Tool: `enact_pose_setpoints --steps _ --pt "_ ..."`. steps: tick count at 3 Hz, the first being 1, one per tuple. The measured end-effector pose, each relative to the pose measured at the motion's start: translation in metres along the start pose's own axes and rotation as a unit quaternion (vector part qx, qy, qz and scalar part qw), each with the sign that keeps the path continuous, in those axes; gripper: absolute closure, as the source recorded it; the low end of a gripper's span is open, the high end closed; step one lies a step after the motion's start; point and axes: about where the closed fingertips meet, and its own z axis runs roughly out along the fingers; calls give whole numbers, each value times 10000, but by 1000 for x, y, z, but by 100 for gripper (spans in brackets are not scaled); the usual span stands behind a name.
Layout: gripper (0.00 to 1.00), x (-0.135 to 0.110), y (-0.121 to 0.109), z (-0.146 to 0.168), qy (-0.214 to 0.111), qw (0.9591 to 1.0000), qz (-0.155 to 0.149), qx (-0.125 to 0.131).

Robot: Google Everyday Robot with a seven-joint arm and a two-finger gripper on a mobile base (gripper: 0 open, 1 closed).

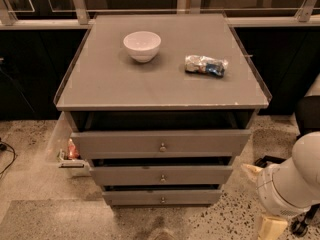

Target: Open middle drawer

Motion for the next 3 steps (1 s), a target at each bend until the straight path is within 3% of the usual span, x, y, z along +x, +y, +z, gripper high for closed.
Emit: enact_pose_setpoints --steps 1,2,3 --pt "0 0 -3 29 -36 9999 -36 98" --pt "0 9 -5 101 -113 9997 -178 117" --pt "0 13 -24 159 -472 9978 -267 389"
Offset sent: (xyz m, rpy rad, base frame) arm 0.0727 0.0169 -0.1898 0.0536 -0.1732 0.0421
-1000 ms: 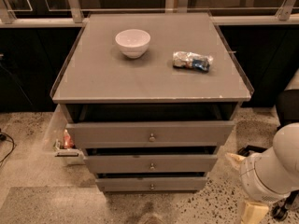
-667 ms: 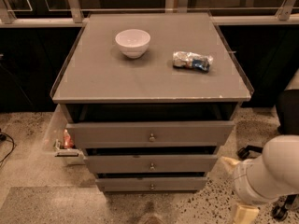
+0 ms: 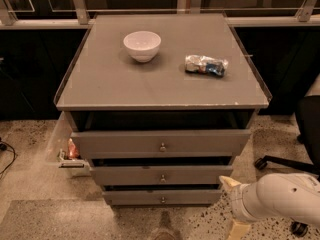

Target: Open middle drawer

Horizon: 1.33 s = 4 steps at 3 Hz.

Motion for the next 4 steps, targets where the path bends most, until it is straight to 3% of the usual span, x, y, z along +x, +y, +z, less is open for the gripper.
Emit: enact_pose_setpoints --steps 1,2,3,4 --pt "0 12 -64 66 -462 9981 -62 399" --pt "0 12 -64 66 -462 9981 -62 397" --pt "0 8 -71 74 -526 9963 -224 634" --pt "0 -8 -95 100 -738 9913 -533 951"
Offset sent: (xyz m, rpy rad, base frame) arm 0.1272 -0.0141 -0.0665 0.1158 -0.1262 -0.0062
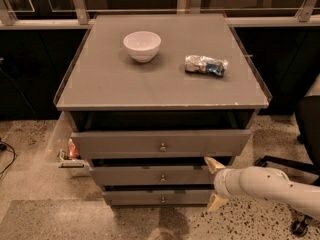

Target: Open middle drawer

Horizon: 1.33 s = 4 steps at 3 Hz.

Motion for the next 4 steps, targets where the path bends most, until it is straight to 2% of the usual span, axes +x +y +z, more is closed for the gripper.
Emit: enact_pose_setpoints --steps 1,2,4 --pt "0 -11 -17 20 -188 9990 -321 231" --pt "0 -7 -19 35 -249 9986 -401 224" --pt "0 14 -21 59 -268 9992 -262 168"
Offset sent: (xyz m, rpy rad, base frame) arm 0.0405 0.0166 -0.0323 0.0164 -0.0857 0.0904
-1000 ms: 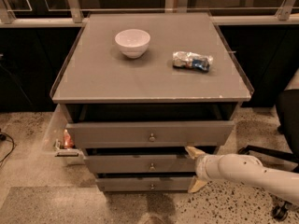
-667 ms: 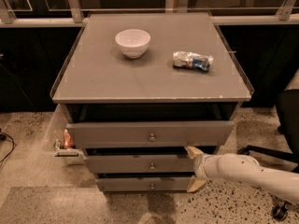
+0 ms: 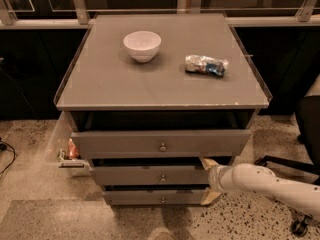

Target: Open middle drawer

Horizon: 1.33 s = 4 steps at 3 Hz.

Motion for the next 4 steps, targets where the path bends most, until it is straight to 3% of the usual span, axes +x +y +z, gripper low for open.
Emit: enact_pose_setpoints --steps 3,4 --pt "0 15 -12 32 -46 9999 46 -97" --pt "0 30 -6 50 -16 9994 204 -294"
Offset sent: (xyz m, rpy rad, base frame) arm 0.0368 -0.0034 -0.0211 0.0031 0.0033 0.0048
